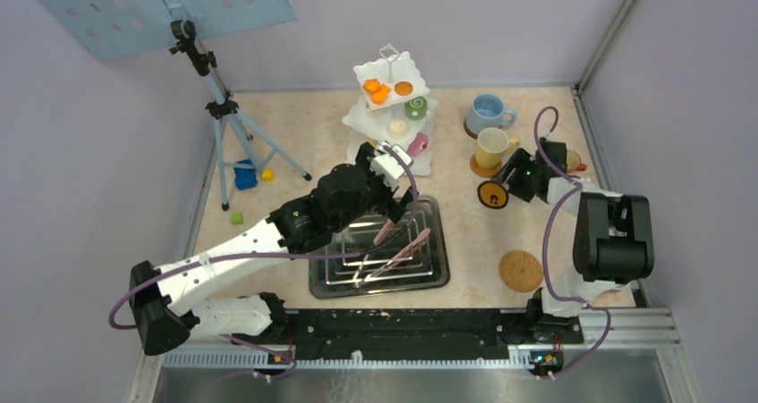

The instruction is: Serve the afternoon tea

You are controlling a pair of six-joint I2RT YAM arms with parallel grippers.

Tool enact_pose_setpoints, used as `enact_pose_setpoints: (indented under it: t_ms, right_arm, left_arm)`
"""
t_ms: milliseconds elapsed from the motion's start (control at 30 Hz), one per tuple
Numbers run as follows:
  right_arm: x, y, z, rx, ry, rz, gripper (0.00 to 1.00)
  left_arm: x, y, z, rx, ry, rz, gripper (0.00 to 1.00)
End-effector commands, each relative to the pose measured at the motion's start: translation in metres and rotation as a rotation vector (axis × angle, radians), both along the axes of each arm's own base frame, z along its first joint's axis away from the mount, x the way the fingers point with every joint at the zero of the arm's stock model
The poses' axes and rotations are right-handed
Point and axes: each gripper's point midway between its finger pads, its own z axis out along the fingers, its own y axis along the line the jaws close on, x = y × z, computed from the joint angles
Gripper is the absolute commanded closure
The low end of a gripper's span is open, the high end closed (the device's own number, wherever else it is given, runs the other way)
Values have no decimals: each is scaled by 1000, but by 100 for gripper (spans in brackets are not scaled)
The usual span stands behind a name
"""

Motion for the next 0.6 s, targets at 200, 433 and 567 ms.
enact_pose_setpoints:
  t_ms: [200, 433, 567]
  right_arm:
    - [-2, -18, 45, -166, -84, 40, 35]
    - [26, -101, 107, -537, -62, -104, 28]
    - [49, -122, 104, -562, 0, -99, 32]
  left_arm:
    - [0, -8, 11, -54, -11, -13, 1]
    - [0, -6, 14, -59, -18, -10, 1]
    - [-1, -6, 15, -63, -18, -14, 1]
